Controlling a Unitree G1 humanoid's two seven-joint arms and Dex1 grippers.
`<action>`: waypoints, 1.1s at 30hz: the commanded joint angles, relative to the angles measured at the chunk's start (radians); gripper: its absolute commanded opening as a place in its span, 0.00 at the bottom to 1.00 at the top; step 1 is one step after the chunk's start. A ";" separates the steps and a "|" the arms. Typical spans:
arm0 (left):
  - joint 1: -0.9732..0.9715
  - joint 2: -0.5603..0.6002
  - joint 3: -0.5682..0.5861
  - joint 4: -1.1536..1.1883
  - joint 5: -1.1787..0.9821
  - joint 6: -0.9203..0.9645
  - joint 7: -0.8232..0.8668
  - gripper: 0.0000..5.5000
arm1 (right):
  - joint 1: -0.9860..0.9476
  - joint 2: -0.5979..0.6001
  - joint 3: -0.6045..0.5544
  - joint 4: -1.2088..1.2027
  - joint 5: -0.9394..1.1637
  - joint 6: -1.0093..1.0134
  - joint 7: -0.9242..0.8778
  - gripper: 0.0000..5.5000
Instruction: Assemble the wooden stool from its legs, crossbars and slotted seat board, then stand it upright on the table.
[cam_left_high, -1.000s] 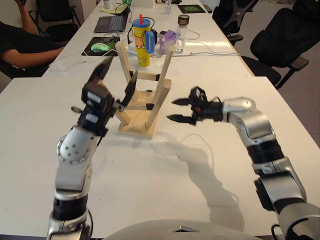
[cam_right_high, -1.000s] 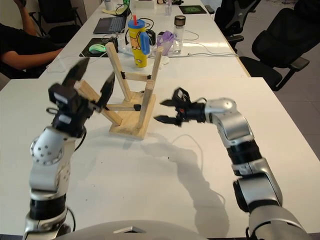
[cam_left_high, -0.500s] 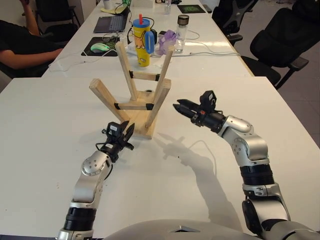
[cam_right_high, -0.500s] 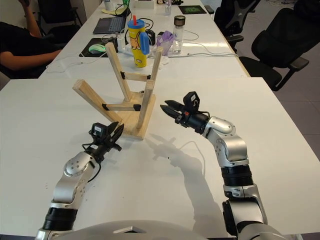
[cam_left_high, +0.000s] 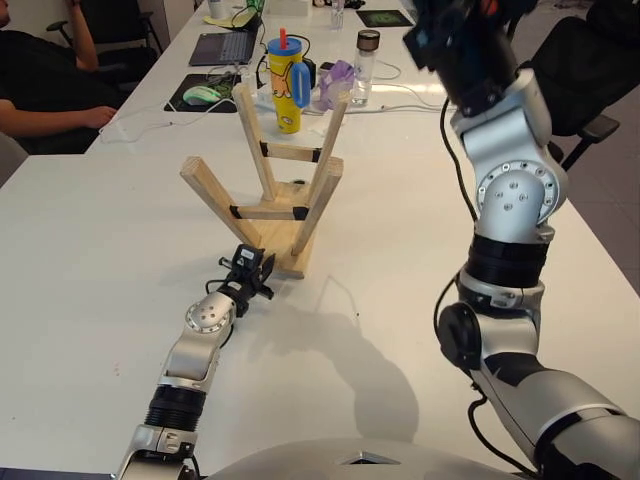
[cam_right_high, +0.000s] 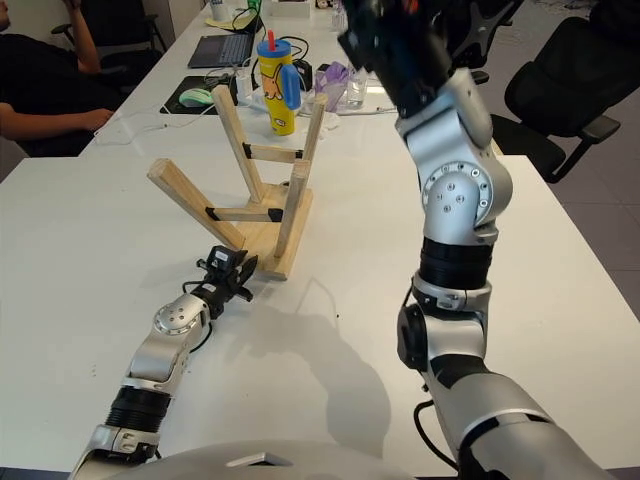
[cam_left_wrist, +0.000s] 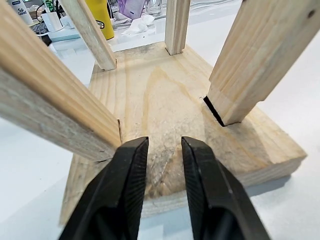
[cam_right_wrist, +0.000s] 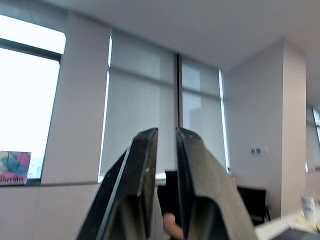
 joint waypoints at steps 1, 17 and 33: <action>0.031 -0.005 -0.018 0.040 0.018 0.070 0.007 0.23 | 0.351 0.043 0.395 0.213 -0.238 0.269 -0.138 0.12; 0.032 -0.015 -0.025 0.077 0.012 0.122 0.004 0.23 | 0.150 0.088 0.040 -0.133 0.098 0.057 -0.115 0.12; 0.021 -0.013 -0.043 0.102 0.005 0.144 -0.013 0.23 | 0.295 -0.135 0.076 0.136 -0.244 0.034 -0.227 0.12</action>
